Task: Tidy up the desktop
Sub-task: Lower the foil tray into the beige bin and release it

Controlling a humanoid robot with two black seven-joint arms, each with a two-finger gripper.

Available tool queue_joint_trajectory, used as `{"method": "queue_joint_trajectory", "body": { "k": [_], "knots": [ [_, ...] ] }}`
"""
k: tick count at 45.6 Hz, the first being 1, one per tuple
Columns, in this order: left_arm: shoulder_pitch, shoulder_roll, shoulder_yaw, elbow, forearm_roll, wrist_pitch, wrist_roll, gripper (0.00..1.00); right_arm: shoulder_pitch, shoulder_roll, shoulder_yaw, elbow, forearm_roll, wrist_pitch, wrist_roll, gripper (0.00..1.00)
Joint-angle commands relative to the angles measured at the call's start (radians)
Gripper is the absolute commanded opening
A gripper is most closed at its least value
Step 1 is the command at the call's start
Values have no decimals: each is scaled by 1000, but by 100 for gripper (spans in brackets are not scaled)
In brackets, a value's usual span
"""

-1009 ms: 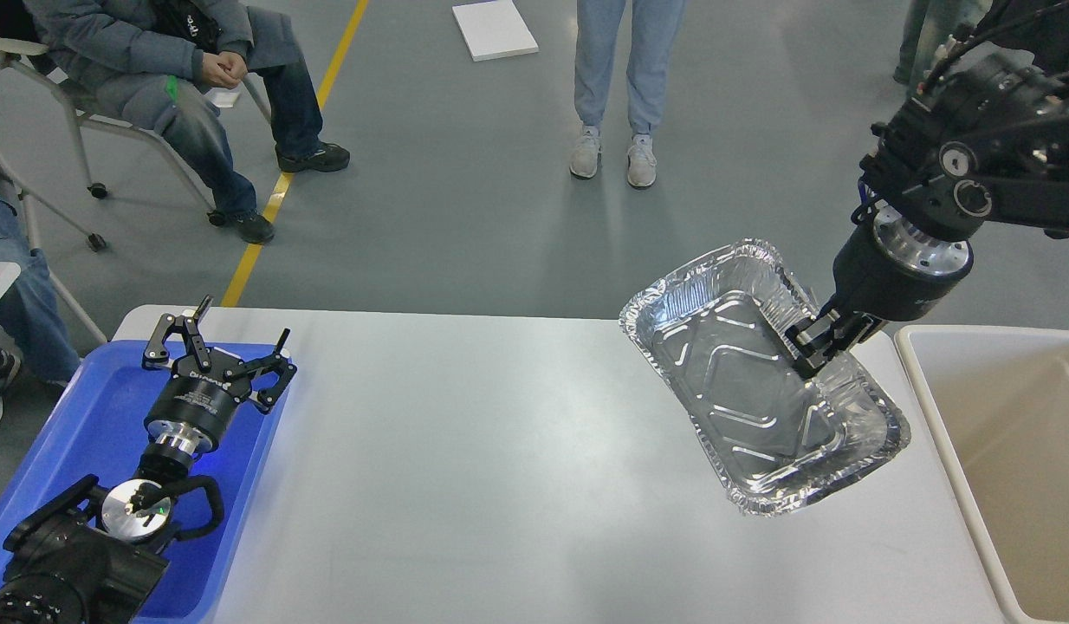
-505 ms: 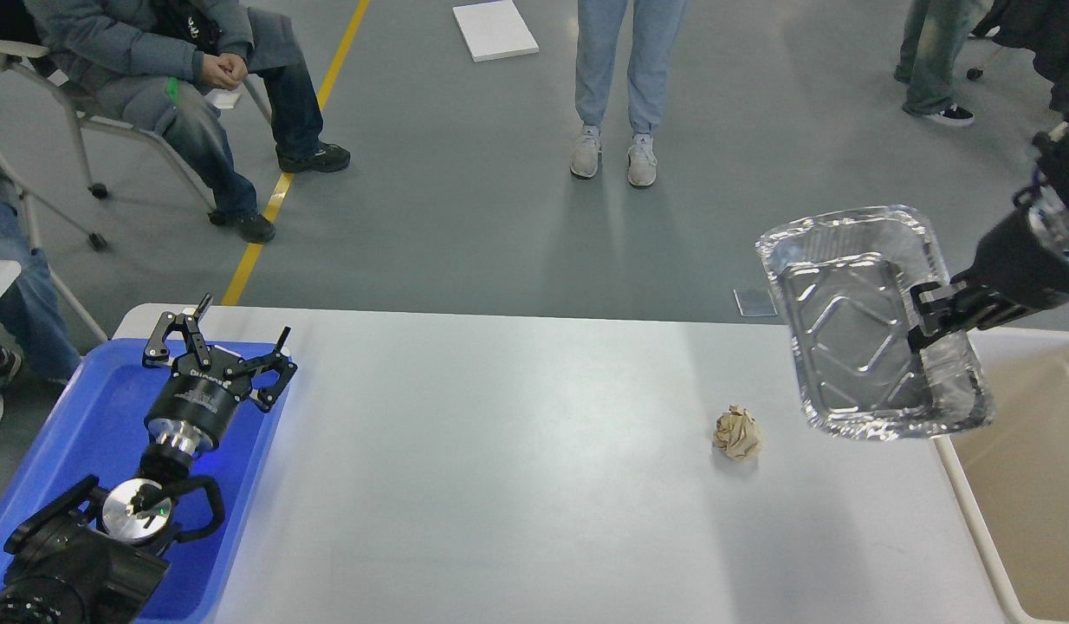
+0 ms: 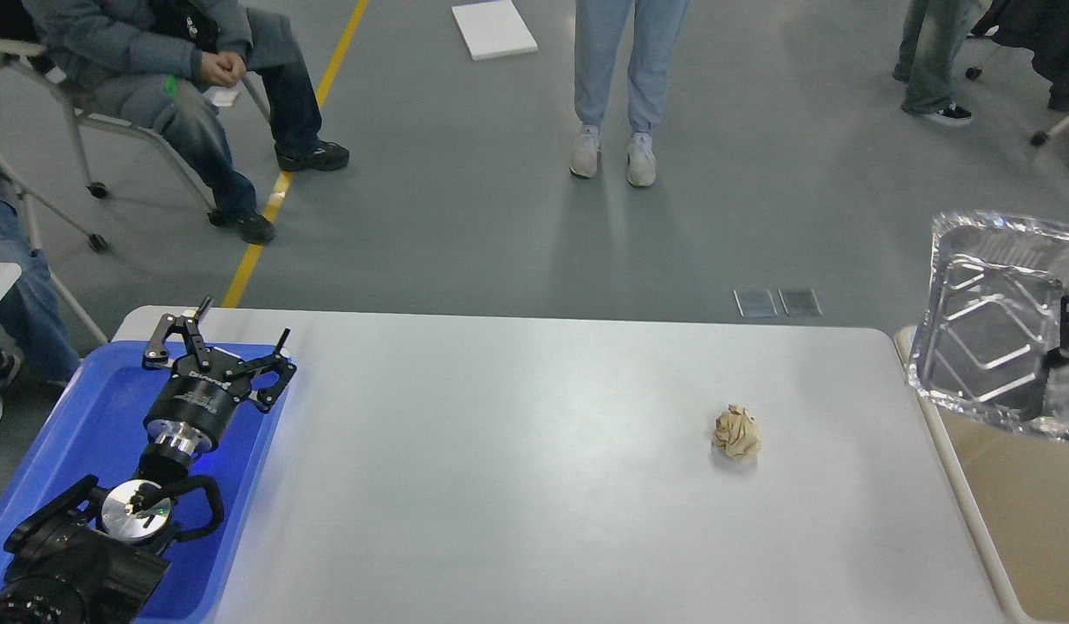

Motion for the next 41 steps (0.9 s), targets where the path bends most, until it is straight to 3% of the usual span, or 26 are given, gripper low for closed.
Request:
{"method": "queue_joint_trajectory", "body": {
  "k": [1,14,21,30,41],
  "knots": [
    [0,0,-1,0,0,0,1,100,-193,-6,2,-196,181,-83,-8,0],
    [0,0,-1,0,0,0,0,100,-342,44,4,-259,226,-333,-19,0],
    [0,0,-1,0,0,0,0,100,-425,65,25,-284,227,-445,-70,0],
    [0,0,-1,0,0,0,0,100,-544,99,131,-380,247,-511,-154,0],
    [0,0,-1,0,0,0,1,100,-685,177,221,-504,247,-560,-203,0]
  ]
}}
